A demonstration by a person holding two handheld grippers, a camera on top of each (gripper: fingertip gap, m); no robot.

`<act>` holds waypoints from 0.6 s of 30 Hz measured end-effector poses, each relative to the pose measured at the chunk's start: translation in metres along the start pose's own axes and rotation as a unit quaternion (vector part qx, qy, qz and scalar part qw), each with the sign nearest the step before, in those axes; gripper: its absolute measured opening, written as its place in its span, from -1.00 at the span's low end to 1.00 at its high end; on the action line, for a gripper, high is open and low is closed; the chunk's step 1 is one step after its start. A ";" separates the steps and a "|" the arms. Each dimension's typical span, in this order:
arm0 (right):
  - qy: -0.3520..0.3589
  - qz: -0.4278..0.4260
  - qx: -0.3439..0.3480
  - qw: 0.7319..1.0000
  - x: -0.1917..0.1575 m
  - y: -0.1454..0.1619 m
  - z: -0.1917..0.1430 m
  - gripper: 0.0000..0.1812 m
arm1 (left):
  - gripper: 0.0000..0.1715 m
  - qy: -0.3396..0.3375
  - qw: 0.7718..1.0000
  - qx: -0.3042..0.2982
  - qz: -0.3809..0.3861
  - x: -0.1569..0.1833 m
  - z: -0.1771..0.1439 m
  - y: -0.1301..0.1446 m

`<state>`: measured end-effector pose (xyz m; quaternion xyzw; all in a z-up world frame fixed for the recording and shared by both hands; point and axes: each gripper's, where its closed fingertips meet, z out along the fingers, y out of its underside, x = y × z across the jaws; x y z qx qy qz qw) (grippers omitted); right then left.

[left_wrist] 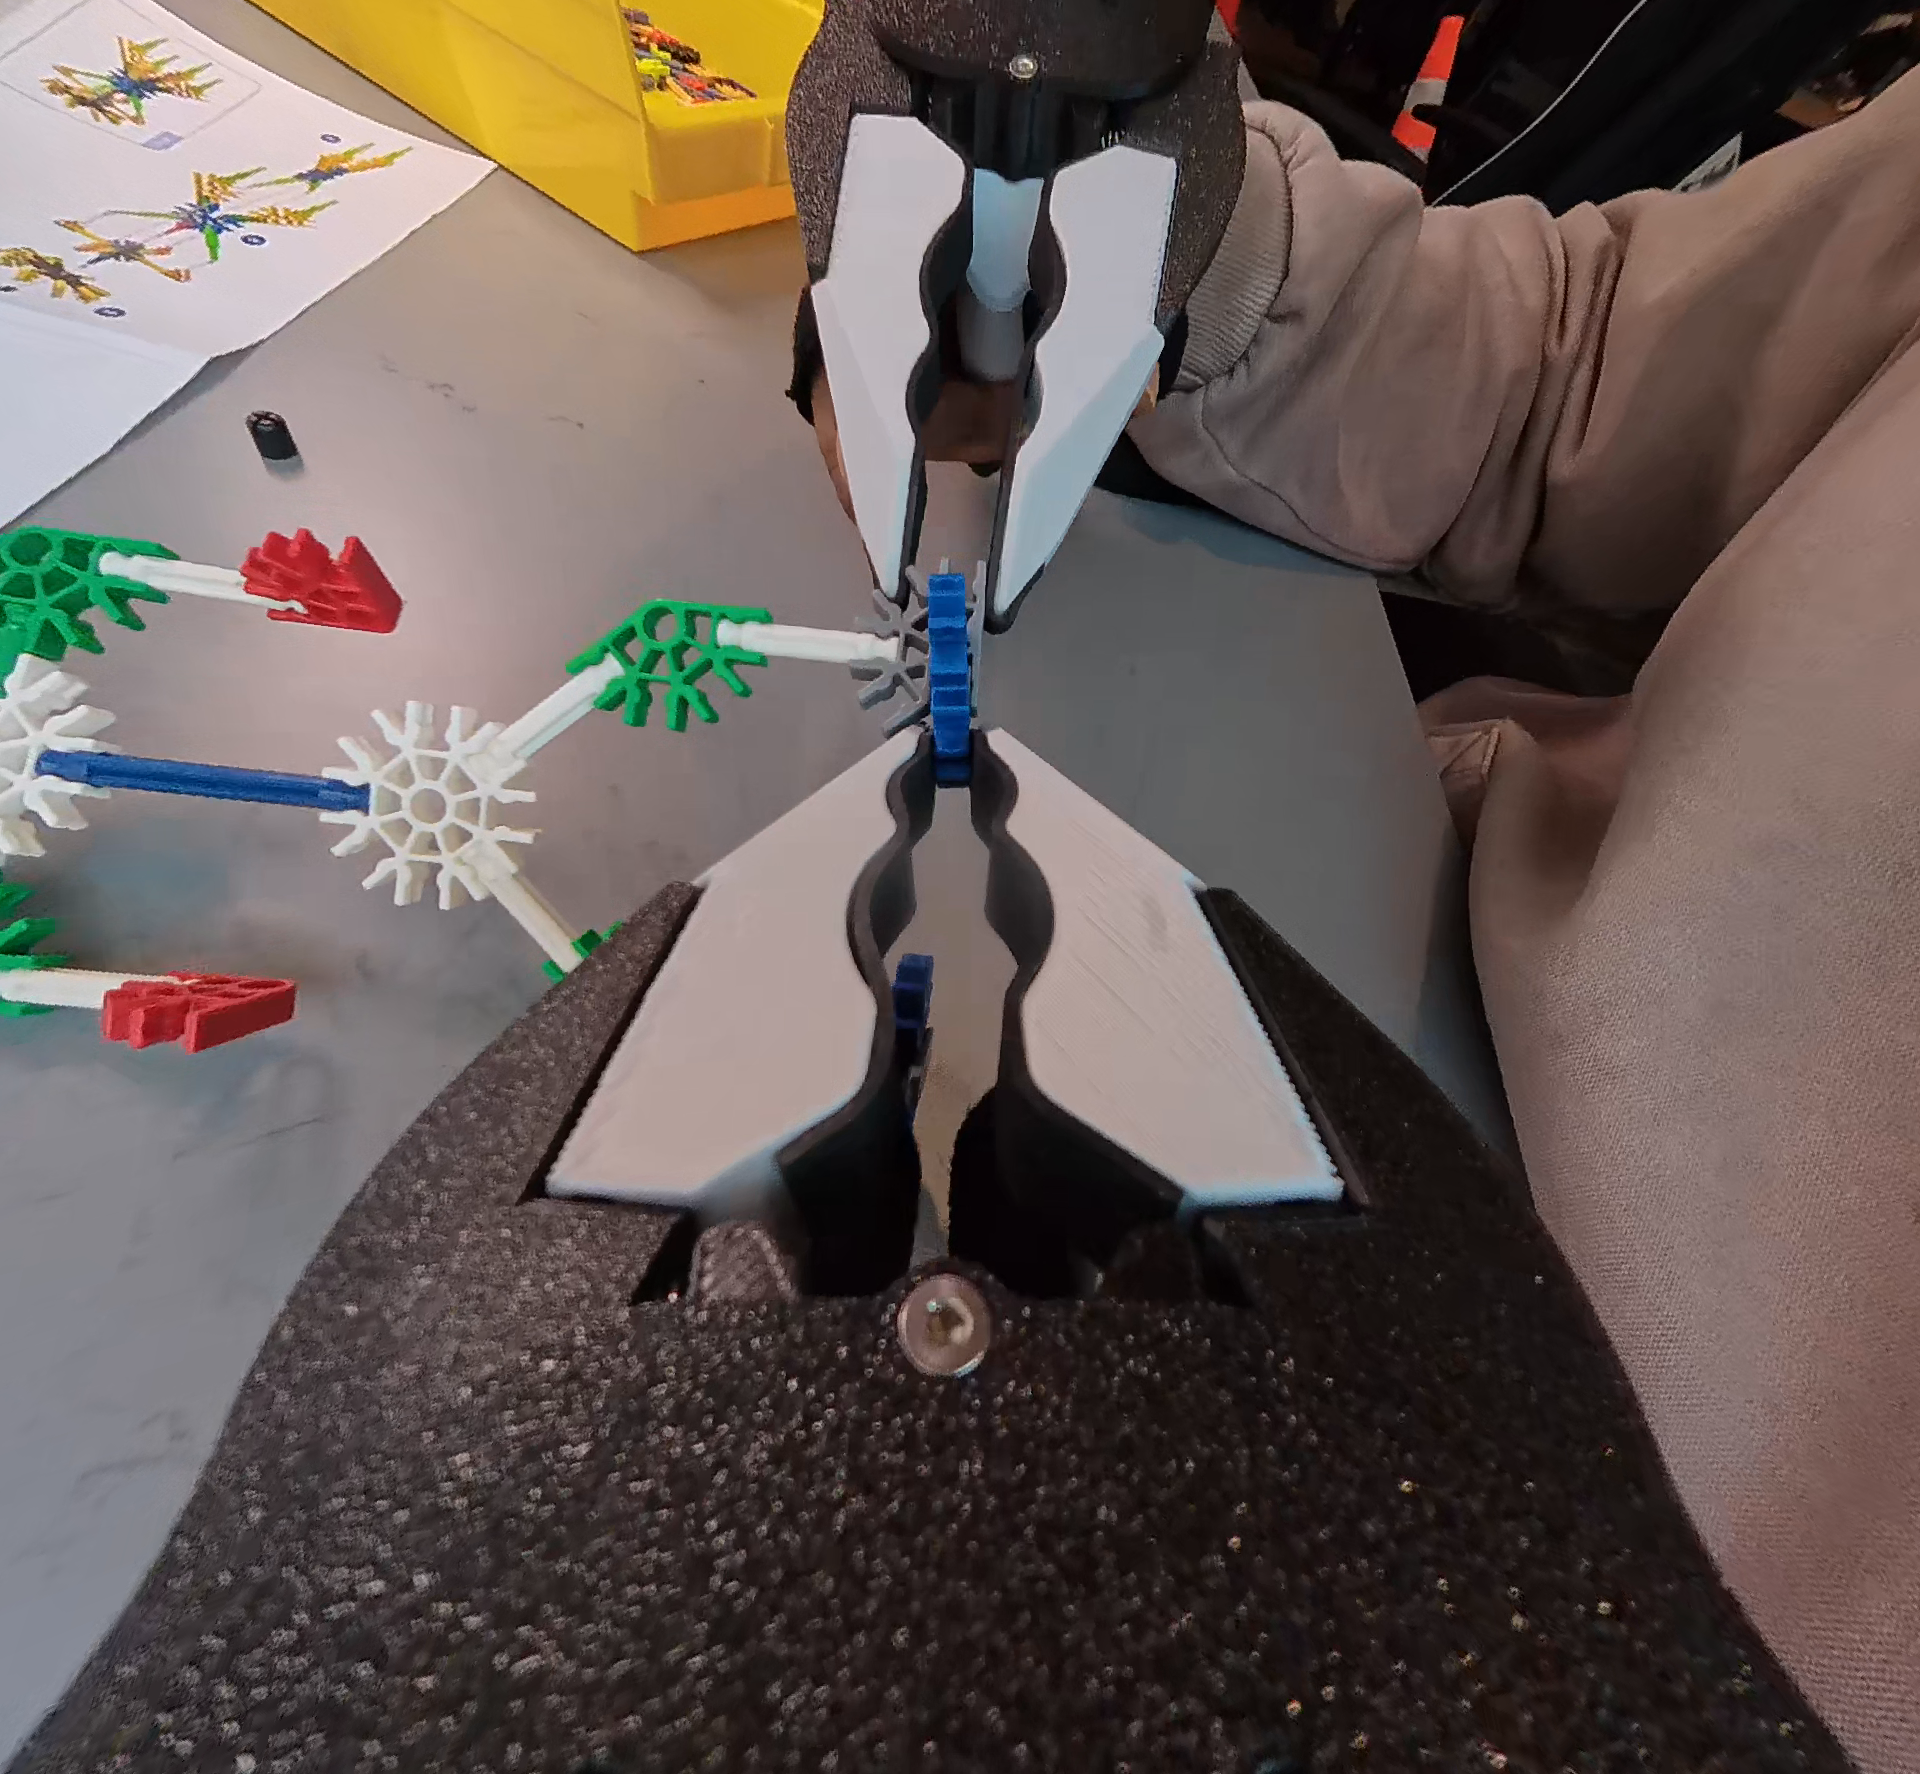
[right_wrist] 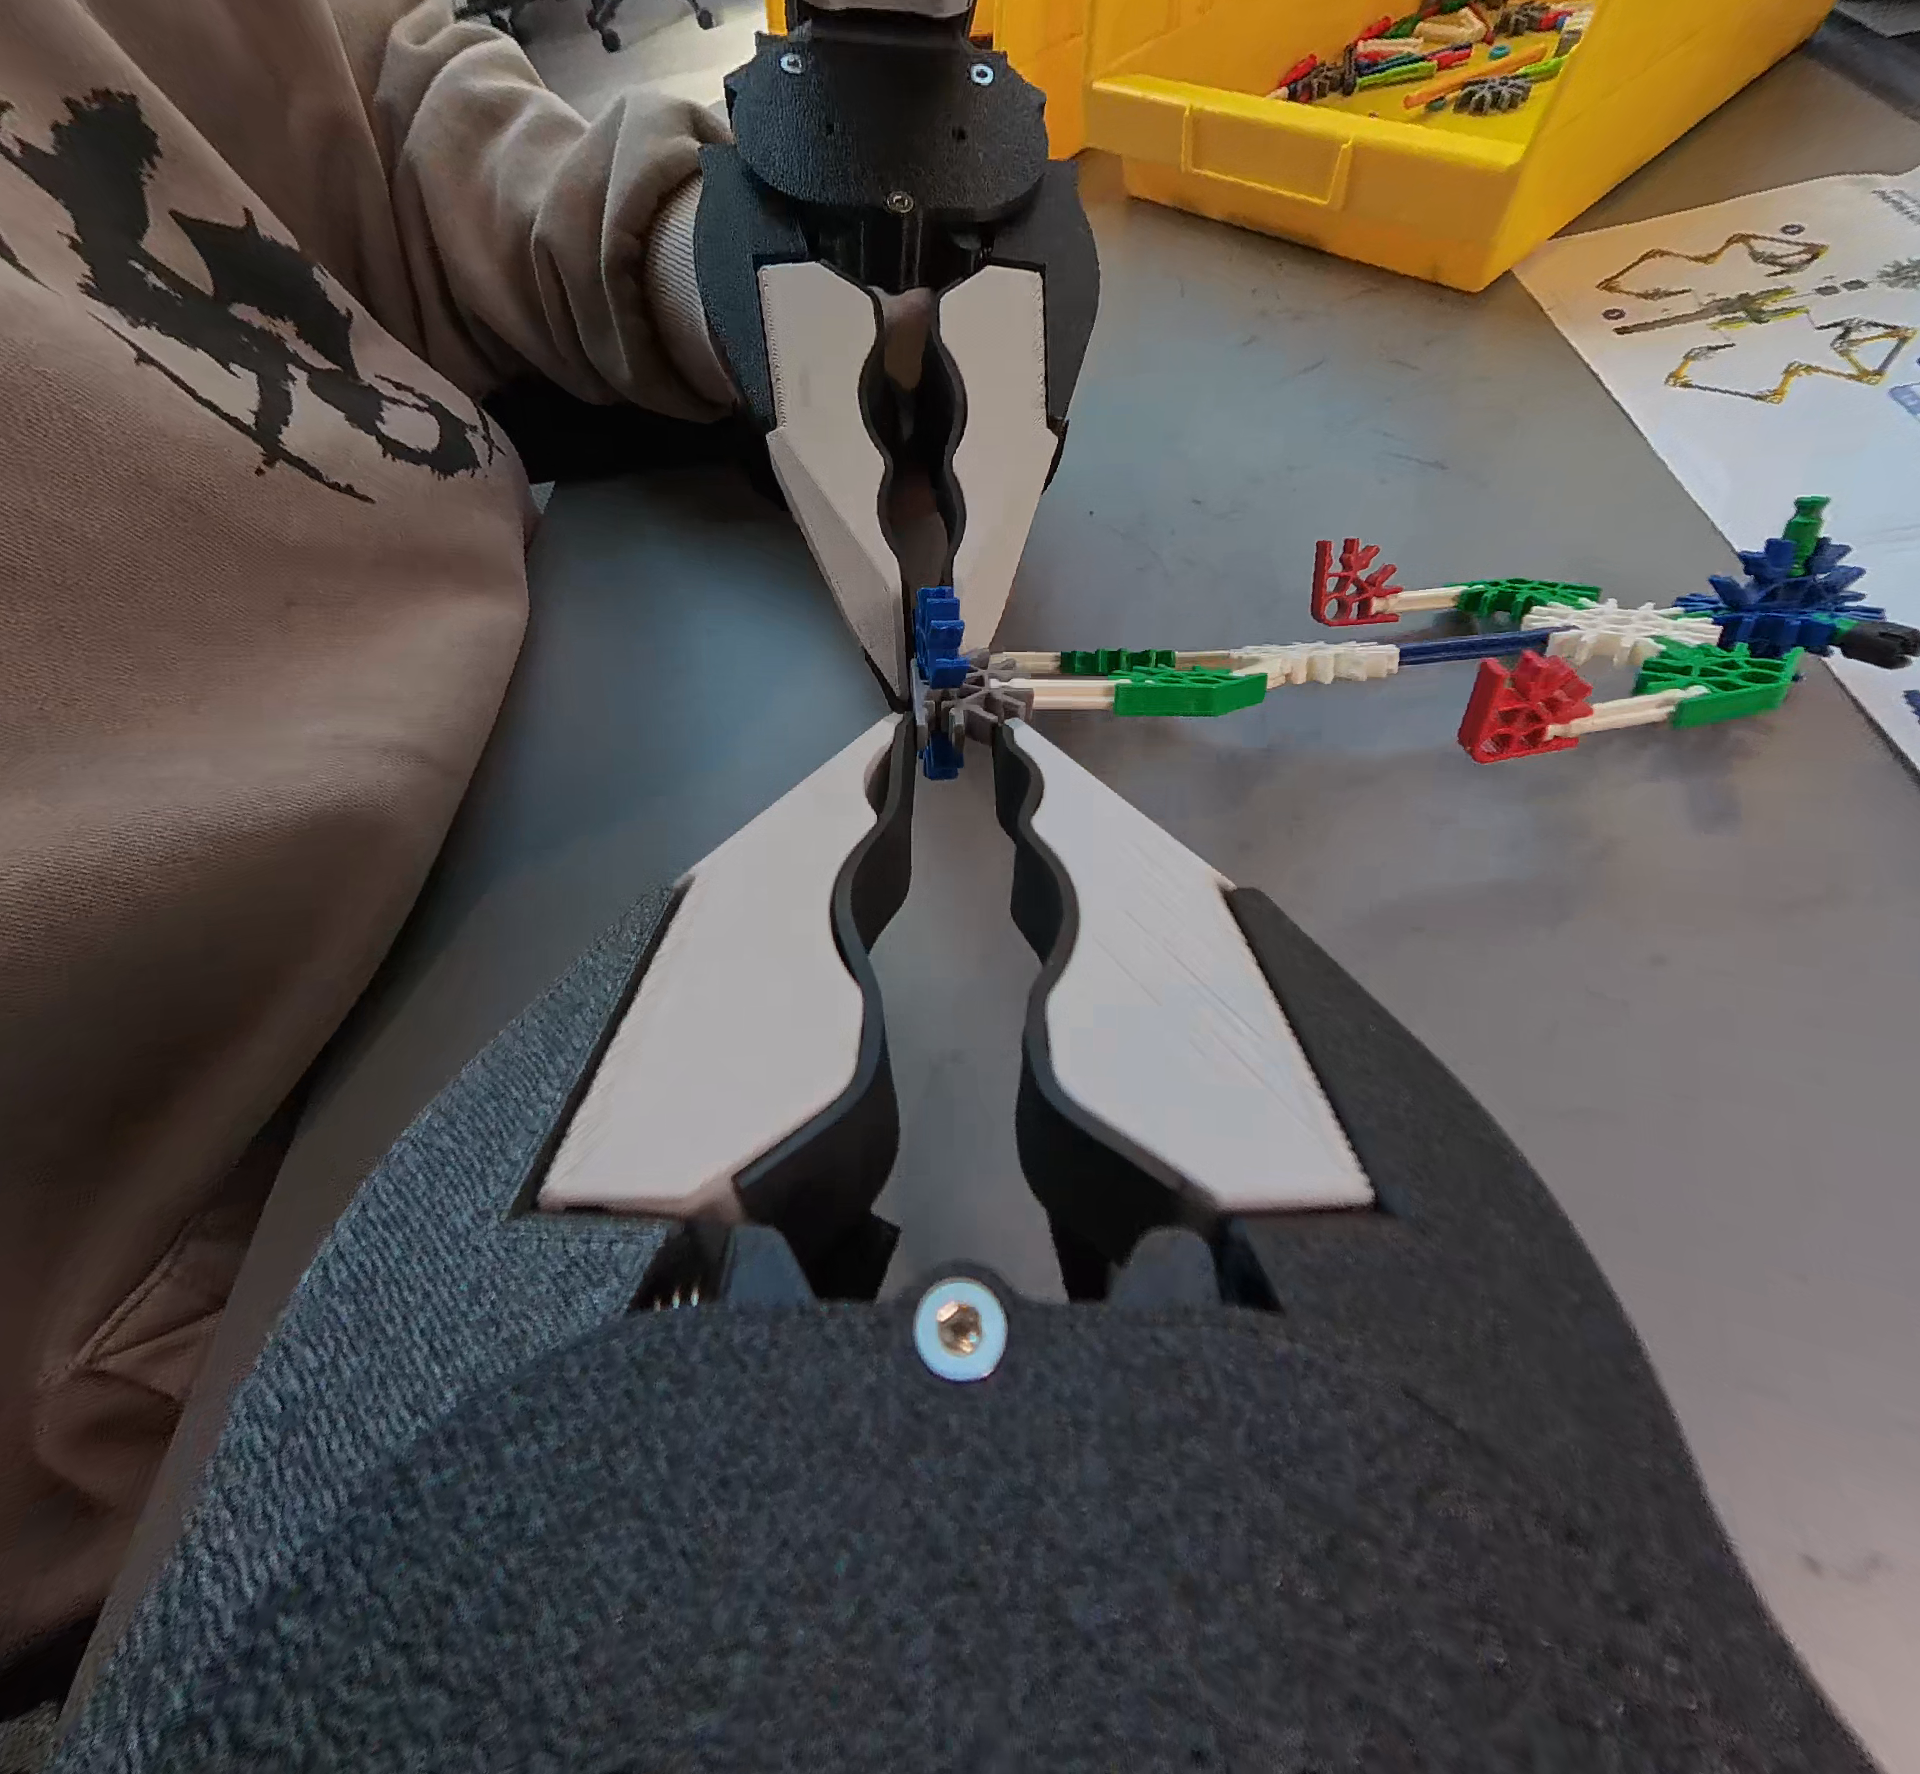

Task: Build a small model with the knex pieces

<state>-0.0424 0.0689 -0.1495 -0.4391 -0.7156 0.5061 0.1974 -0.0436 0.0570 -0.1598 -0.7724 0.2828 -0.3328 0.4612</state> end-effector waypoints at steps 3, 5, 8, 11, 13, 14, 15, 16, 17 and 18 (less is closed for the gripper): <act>-0.002 -0.008 -0.008 1.000 -0.002 0.002 0.001 -0.86 | -0.97 0.007 1.000 -0.014 0.001 0.001 0.000 0.003; -0.002 -0.023 -0.034 0.999 -0.004 0.011 0.005 -0.86 | -0.97 0.002 0.998 -0.051 0.023 0.002 0.003 0.012; -0.009 -0.021 -0.029 0.999 -0.005 0.011 0.008 -0.86 | -0.98 0.005 0.997 -0.070 0.023 0.003 0.004 0.017; -0.008 -0.026 -0.040 0.999 -0.006 0.014 0.010 -0.86 | -0.98 0.001 0.995 -0.095 0.037 0.003 0.005 0.021; -0.004 -0.030 -0.045 0.999 -0.006 0.015 0.010 -0.86 | -0.98 0.000 0.995 -0.098 0.036 0.003 0.005 0.022; -0.001 -0.034 -0.049 0.998 -0.006 0.015 0.010 -0.86 | -0.98 -0.002 0.994 -0.099 0.036 0.003 0.005 0.022; 0.001 -0.038 -0.050 0.998 -0.006 0.015 0.010 -0.86 | -0.98 -0.003 0.994 -0.099 0.037 0.002 0.005 0.022; 0.004 -0.037 -0.047 0.998 -0.005 0.014 0.010 -0.86 | -0.98 -0.003 0.995 -0.097 0.036 0.002 0.005 0.022; 0.007 -0.032 -0.041 0.999 -0.003 0.013 0.010 -0.86 | -0.97 -0.004 0.995 -0.095 0.032 0.000 0.005 0.021; 0.006 -0.023 -0.034 0.999 -0.001 0.012 0.009 -0.86 | -0.96 -0.005 0.995 -0.094 0.030 -0.002 0.004 0.020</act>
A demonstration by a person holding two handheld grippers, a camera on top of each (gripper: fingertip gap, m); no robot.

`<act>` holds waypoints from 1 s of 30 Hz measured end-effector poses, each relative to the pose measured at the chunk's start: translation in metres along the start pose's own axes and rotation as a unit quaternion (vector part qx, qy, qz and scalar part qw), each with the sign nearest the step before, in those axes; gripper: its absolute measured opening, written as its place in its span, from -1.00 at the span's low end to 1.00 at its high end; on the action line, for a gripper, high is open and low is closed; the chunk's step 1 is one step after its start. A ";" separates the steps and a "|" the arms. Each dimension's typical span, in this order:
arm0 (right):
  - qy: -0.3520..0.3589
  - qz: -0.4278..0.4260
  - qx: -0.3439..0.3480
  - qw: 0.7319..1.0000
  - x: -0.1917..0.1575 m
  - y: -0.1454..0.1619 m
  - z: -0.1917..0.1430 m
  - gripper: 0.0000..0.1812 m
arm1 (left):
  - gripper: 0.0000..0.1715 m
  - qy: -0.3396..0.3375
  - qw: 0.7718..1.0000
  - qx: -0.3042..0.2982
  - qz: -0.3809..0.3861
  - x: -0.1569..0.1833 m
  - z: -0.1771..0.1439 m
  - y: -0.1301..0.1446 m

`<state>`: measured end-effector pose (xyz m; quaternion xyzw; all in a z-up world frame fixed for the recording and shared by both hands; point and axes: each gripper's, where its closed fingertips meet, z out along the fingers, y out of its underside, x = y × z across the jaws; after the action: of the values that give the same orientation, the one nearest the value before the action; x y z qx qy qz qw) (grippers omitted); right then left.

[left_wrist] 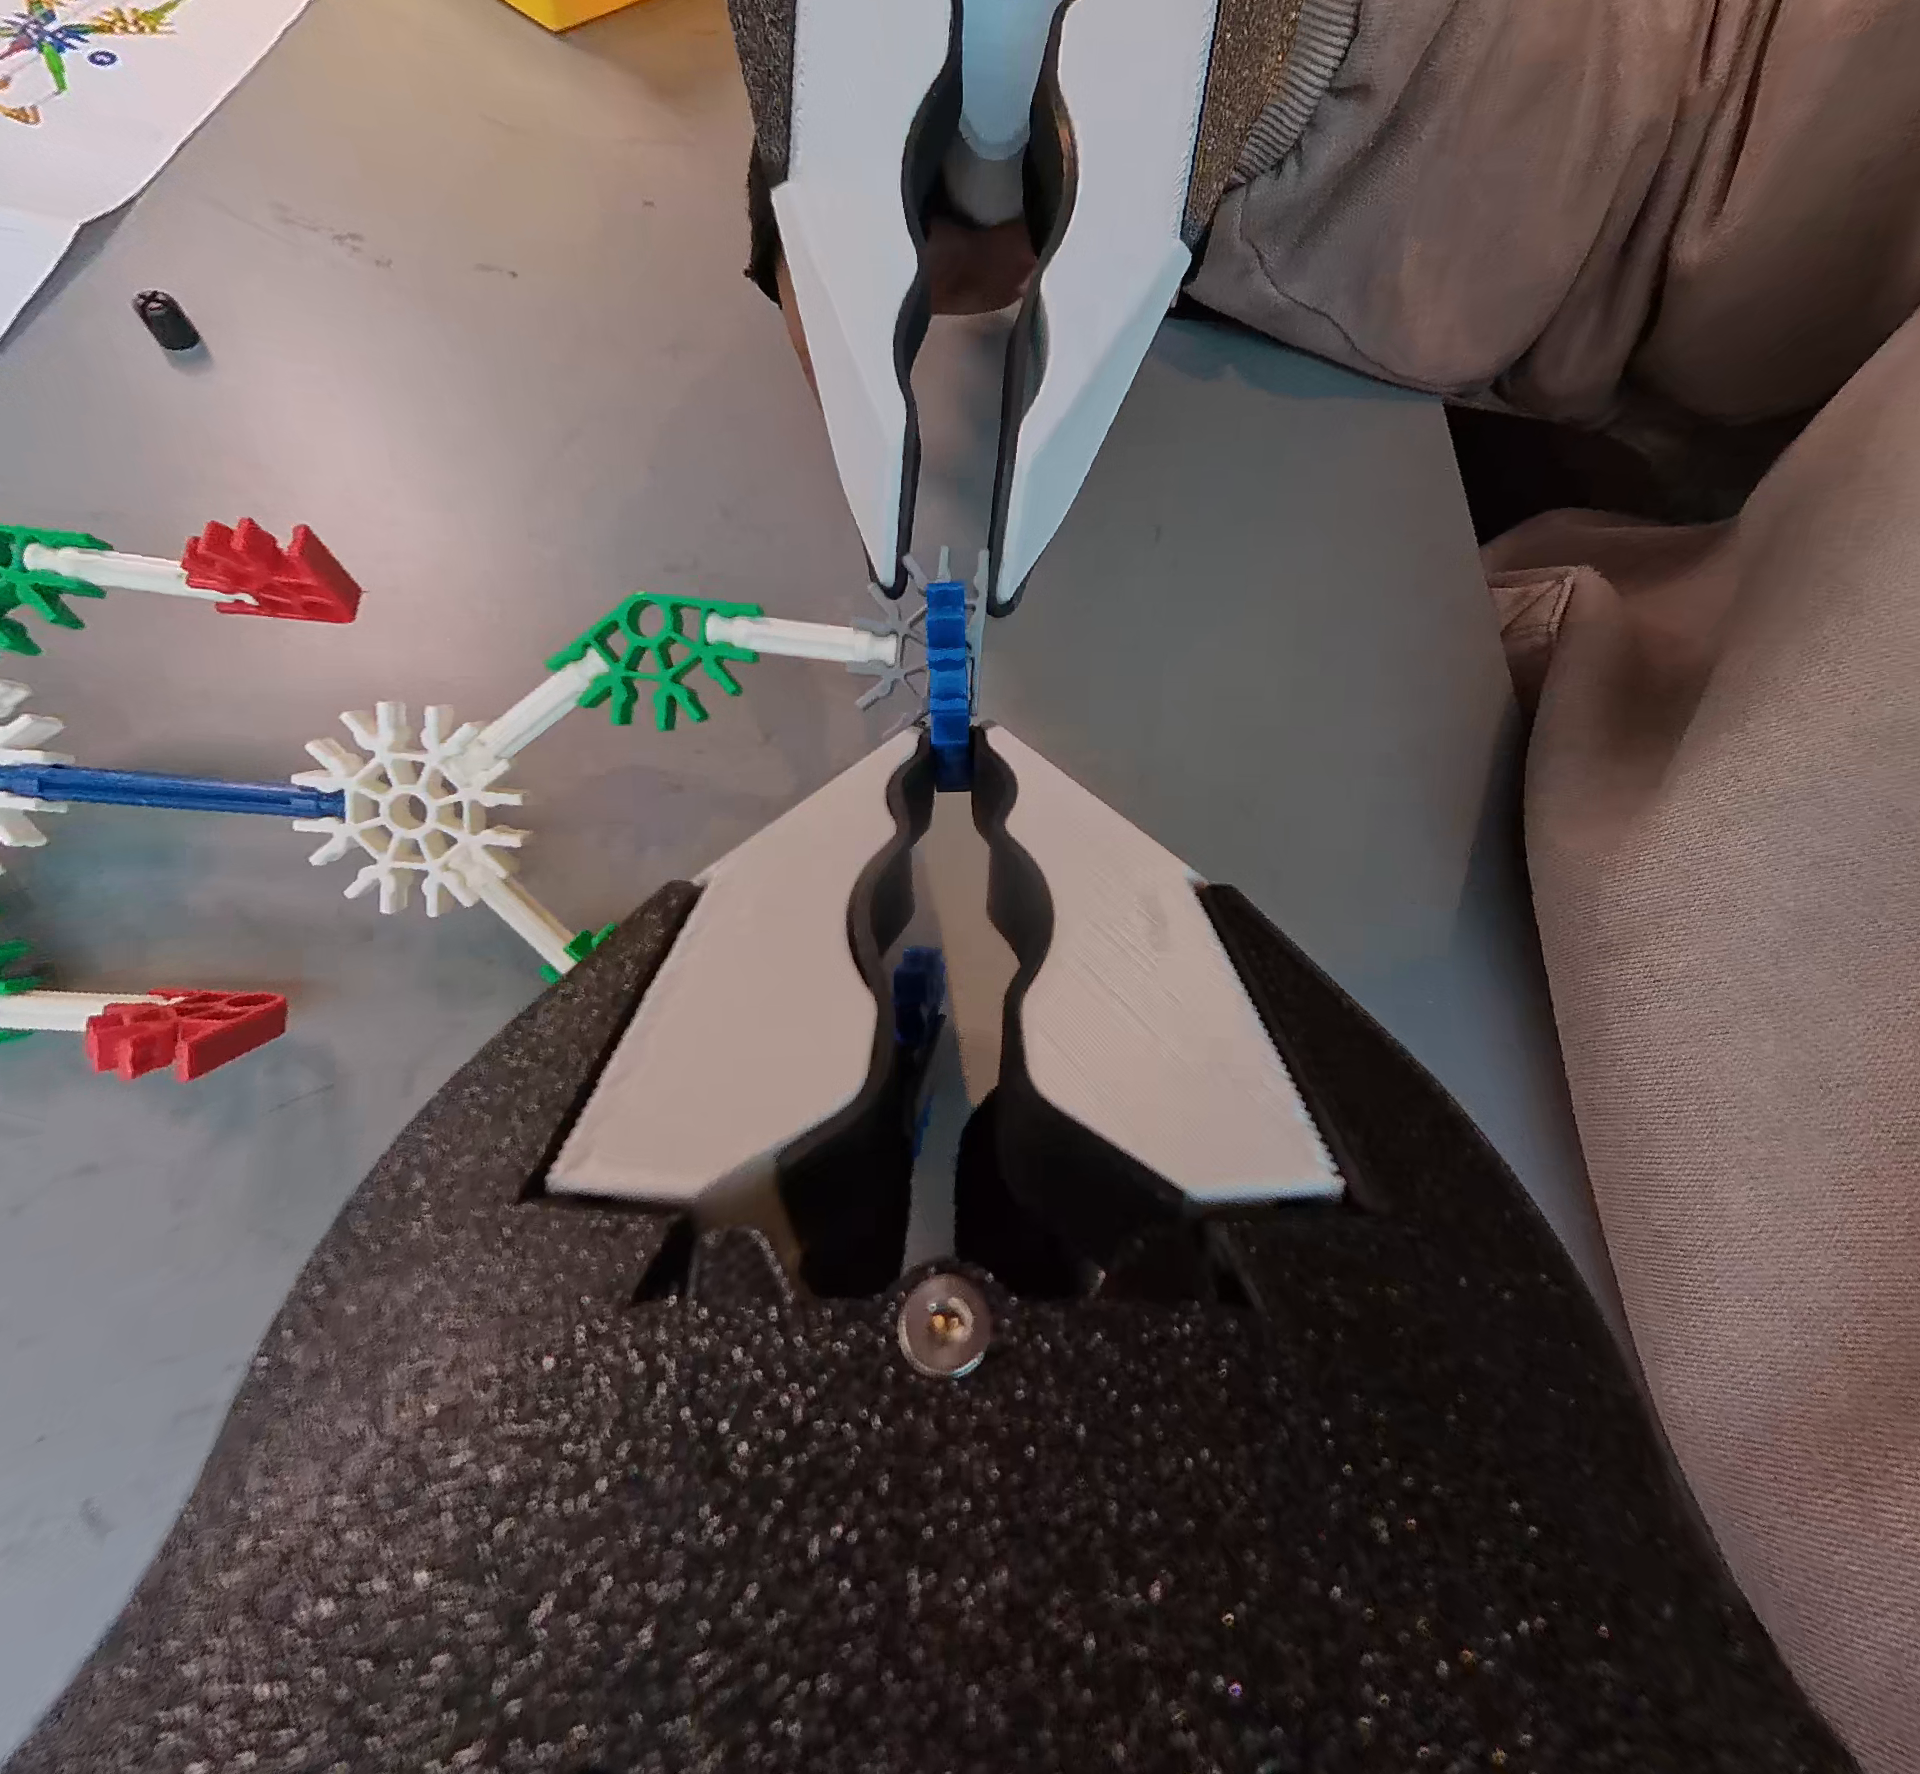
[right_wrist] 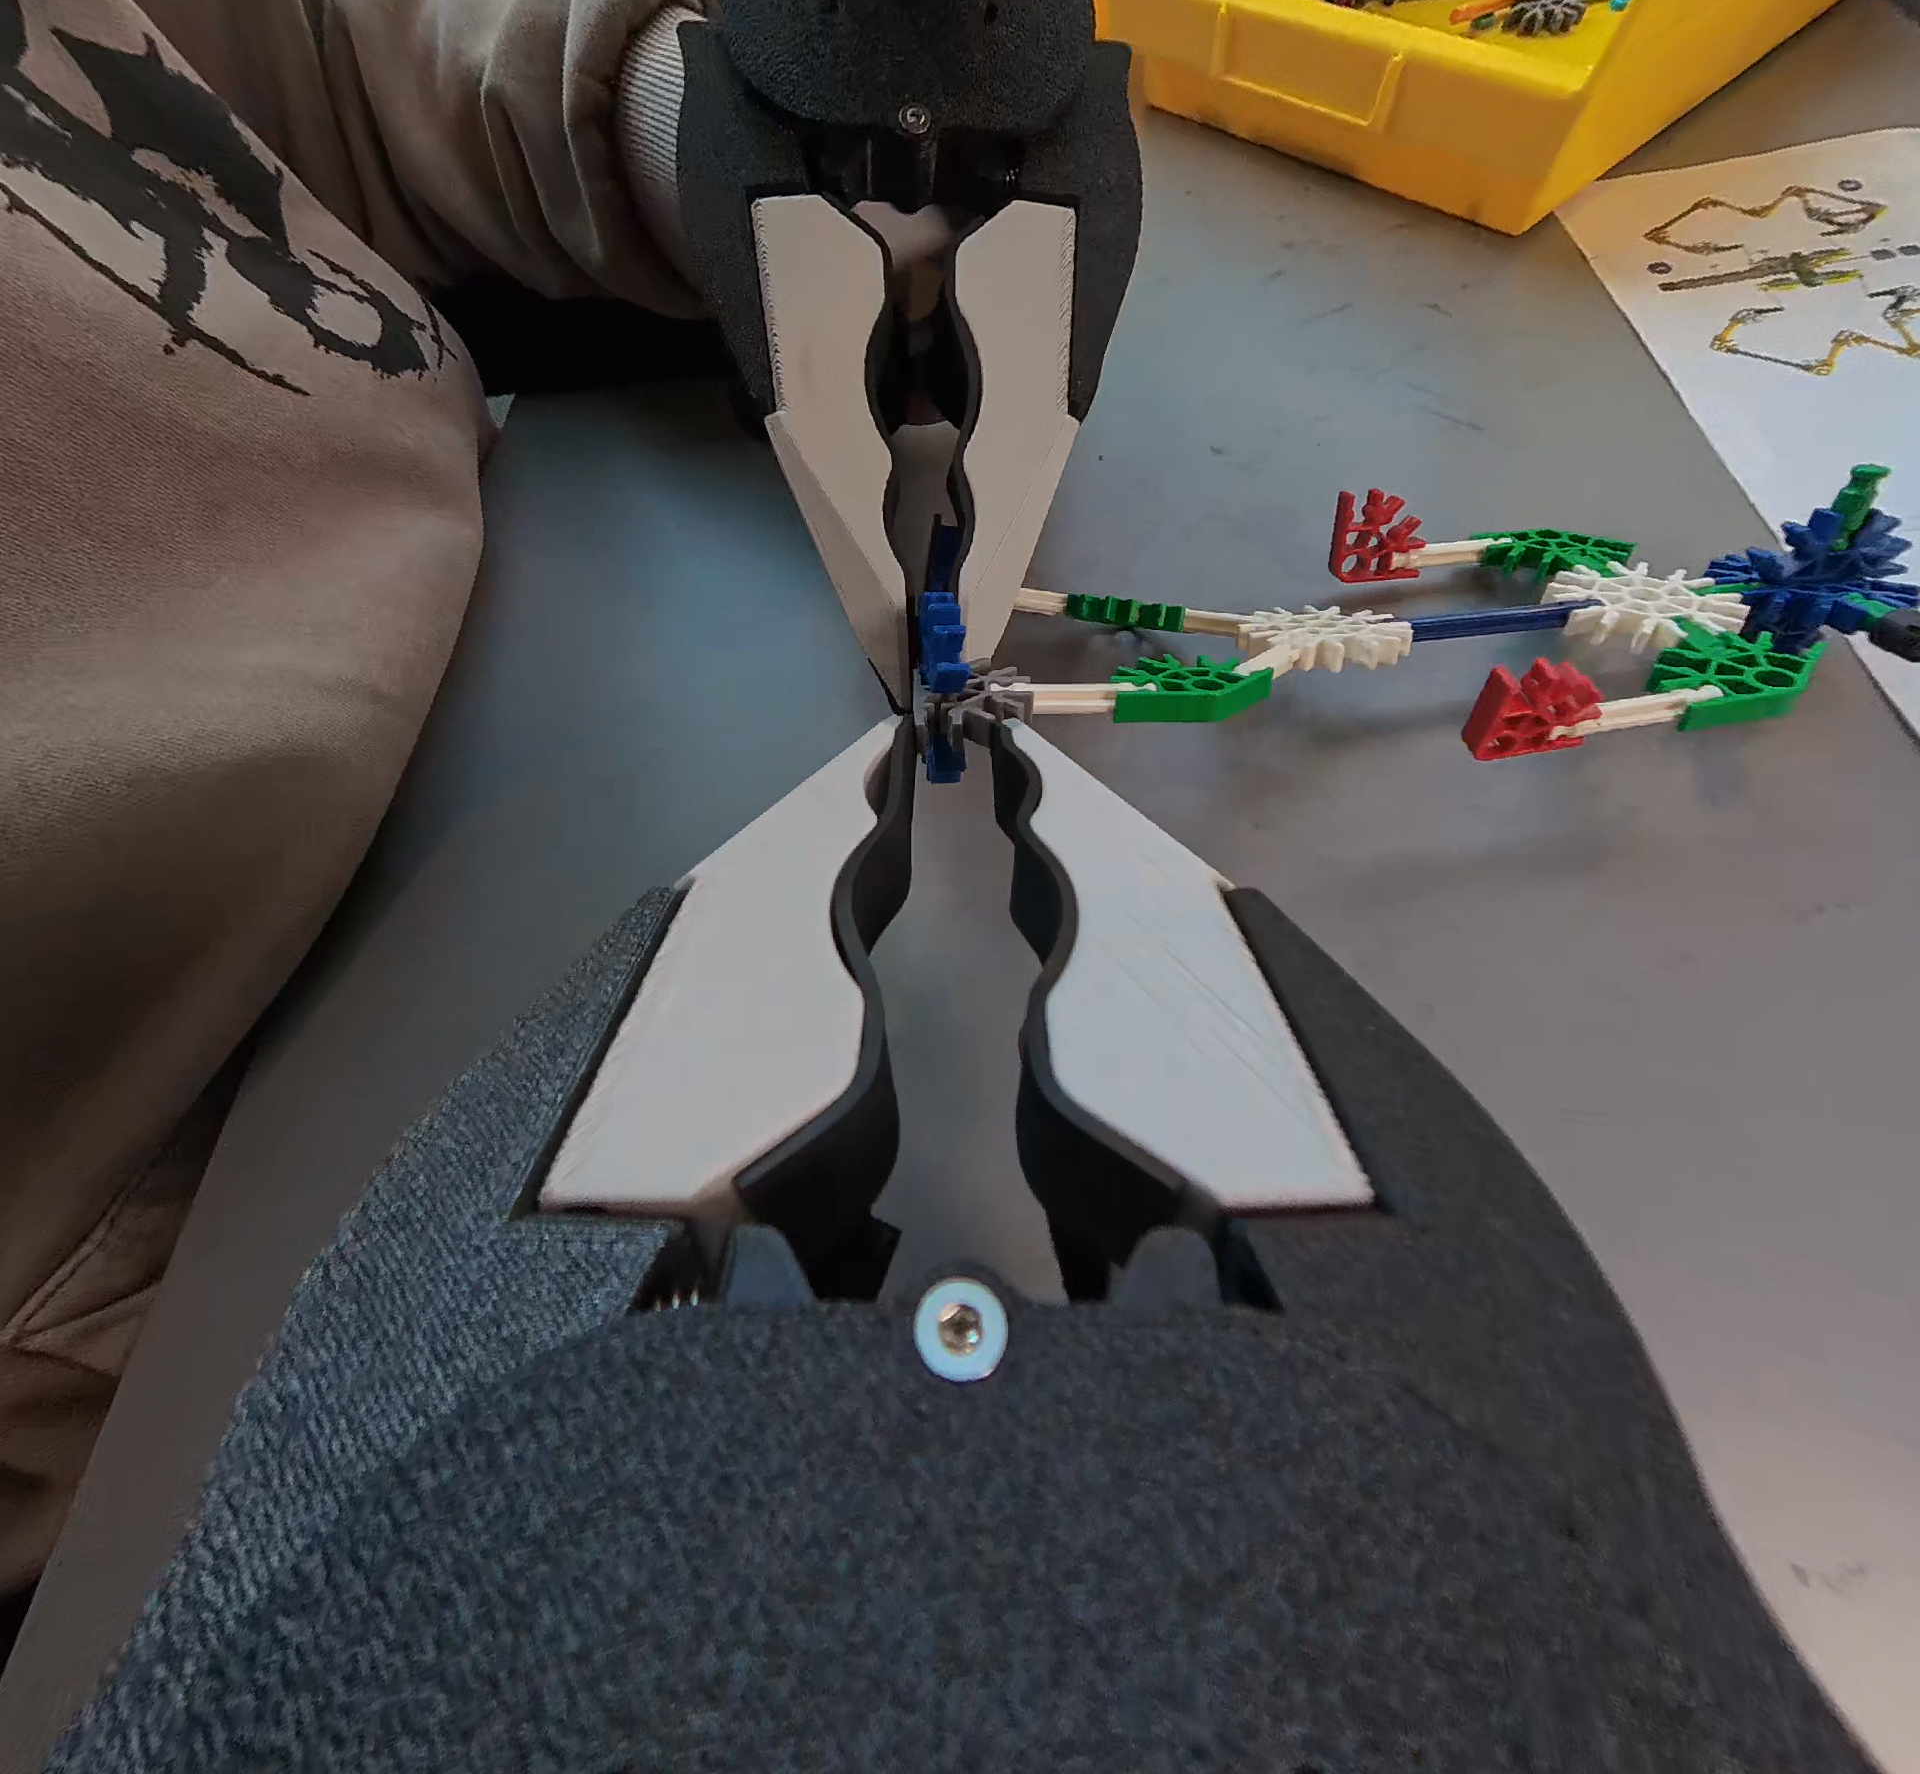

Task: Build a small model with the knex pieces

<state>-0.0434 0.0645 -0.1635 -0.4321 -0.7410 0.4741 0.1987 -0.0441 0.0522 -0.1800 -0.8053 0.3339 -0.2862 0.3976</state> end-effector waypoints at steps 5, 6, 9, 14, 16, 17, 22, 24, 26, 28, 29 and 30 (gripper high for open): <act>0.001 0.016 0.012 1.000 0.007 0.000 -0.004 -0.85 | -0.87 -0.026 0.999 -0.004 0.023 -0.004 -0.005 0.000; 0.000 0.020 0.017 1.000 0.007 0.000 -0.004 -0.85 | -0.86 -0.029 0.999 -0.004 0.023 -0.005 -0.006 0.001; -0.005 0.026 0.023 0.999 0.007 -0.002 -0.004 -0.85 | -0.87 -0.028 0.999 -0.005 0.019 -0.006 -0.007 0.003; -0.003 0.022 0.019 1.000 0.006 -0.001 -0.003 -0.85 | -0.95 -0.035 0.999 -0.002 0.023 -0.008 -0.003 0.003; -0.001 0.017 0.012 1.000 0.006 0.000 -0.003 -0.85 | -0.95 -0.036 0.999 -0.002 0.027 -0.008 -0.003 0.002; 0.001 0.013 0.010 1.000 0.006 0.001 -0.003 -0.85 | -0.95 -0.033 0.999 0.001 0.025 -0.008 -0.004 0.001; 0.015 -0.019 -0.019 1.000 0.003 0.004 -0.002 -0.85 | -0.95 -0.017 1.000 0.010 0.014 -0.005 -0.006 -0.004; 0.024 -0.031 -0.028 0.999 0.003 0.005 -0.001 -0.85 | -0.96 -0.022 1.000 -0.002 0.022 -0.005 -0.005 -0.003; 0.022 -0.025 -0.017 0.999 0.003 0.002 -0.003 -0.85 | -0.96 -0.025 0.999 -0.002 0.023 -0.005 -0.004 -0.004; 0.019 -0.016 -0.006 1.000 0.004 0.000 -0.004 -0.85 | -0.97 -0.026 0.999 0.010 0.015 -0.005 -0.004 -0.007; 0.019 -0.015 -0.008 1.000 0.004 0.001 -0.004 -0.85 | -0.97 -0.026 1.000 0.013 0.012 -0.005 -0.004 -0.008; 0.018 -0.017 -0.015 1.000 0.003 0.003 -0.004 -0.85 | -0.97 -0.025 1.000 0.013 0.010 -0.005 -0.003 -0.007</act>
<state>-0.0413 0.0697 -0.1642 -0.4308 -0.7515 0.4515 0.2138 -0.0469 0.0578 -0.1733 -0.8036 0.3285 -0.2664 0.4187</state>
